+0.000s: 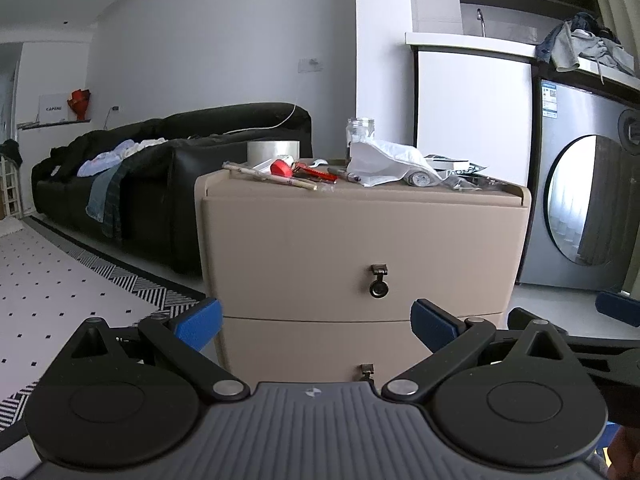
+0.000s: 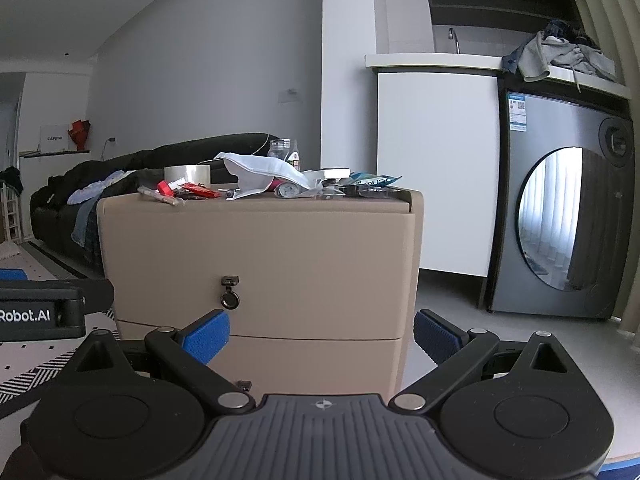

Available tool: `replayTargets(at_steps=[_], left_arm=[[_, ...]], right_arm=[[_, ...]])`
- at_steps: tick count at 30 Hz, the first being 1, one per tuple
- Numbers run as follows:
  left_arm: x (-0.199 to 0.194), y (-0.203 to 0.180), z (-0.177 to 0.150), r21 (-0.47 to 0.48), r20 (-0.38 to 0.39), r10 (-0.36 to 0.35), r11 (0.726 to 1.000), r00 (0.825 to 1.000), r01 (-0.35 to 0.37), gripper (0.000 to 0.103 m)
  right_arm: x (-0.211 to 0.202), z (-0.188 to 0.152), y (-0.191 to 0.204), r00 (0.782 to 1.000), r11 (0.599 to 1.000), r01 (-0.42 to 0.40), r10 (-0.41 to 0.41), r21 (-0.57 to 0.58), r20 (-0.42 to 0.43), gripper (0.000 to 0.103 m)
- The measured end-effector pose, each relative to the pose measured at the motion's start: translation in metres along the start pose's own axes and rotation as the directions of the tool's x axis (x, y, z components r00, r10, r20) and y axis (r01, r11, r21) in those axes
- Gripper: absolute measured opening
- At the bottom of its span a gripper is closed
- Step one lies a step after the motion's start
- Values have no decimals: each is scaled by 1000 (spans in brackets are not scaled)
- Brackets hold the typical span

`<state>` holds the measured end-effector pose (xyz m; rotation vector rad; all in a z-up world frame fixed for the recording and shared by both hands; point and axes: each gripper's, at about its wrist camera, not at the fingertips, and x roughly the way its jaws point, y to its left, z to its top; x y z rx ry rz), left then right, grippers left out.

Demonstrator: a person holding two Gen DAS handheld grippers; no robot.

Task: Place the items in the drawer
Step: 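Move the left gripper toward the knob of the beige cabinet drawer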

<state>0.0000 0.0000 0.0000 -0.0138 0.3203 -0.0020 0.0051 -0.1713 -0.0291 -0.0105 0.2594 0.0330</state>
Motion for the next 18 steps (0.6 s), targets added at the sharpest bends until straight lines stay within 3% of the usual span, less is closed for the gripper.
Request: replayTargets(at_steps=[8,13,18], left_arm=[[5,-2,0,48,16,25,999,1000,-26,103],[7,3,-2,22,10,-3,1000,1000,2,103],[8,1,-4,20,33,30,999,999,-30,103]], right_arm=[[-1,-2,-4,1000,1000,-8,8,19,-2,100],[-1,-2,-7,1000,1000,-11,11,29,0,100],[-1,3,-12,1000,1000,-11,11,28,15,100]])
